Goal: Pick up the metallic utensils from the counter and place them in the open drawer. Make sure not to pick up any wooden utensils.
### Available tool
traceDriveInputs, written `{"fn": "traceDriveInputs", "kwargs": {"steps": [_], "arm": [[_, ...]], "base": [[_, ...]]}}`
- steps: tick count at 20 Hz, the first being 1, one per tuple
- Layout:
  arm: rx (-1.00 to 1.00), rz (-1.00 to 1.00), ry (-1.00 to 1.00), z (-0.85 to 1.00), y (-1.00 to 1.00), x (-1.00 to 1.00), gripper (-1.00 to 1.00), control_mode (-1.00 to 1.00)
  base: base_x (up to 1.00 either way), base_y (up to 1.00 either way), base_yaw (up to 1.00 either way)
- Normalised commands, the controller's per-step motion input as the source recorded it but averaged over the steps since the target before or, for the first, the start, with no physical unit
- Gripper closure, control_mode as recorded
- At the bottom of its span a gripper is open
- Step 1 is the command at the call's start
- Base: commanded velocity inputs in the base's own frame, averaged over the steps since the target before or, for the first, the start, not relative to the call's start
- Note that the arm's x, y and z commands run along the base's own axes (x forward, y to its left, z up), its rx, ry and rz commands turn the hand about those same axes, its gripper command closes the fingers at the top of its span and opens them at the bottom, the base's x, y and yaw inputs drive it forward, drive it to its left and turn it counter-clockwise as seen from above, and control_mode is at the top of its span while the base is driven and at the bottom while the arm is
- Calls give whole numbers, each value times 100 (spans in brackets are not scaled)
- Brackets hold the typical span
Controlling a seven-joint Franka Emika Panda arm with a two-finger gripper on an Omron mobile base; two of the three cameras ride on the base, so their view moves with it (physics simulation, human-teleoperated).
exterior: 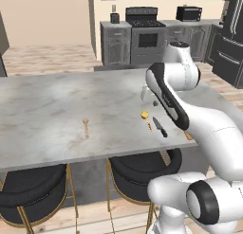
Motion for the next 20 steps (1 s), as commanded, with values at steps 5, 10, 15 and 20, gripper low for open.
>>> {"fn": "traceDriveInputs", "kwargs": {"steps": [5,10,15,20], "arm": [[0,0,-3,-3,0,-33,-100,-100],[0,0,1,-13,-6,-54,-100,-100],[0,0,9,-41,-25,-6,-100,-100],[0,0,12,-41,-53,15,-100,-100]], "base": [[0,0,0],[0,0,0],[0,0,0],[0,0,0]]}}
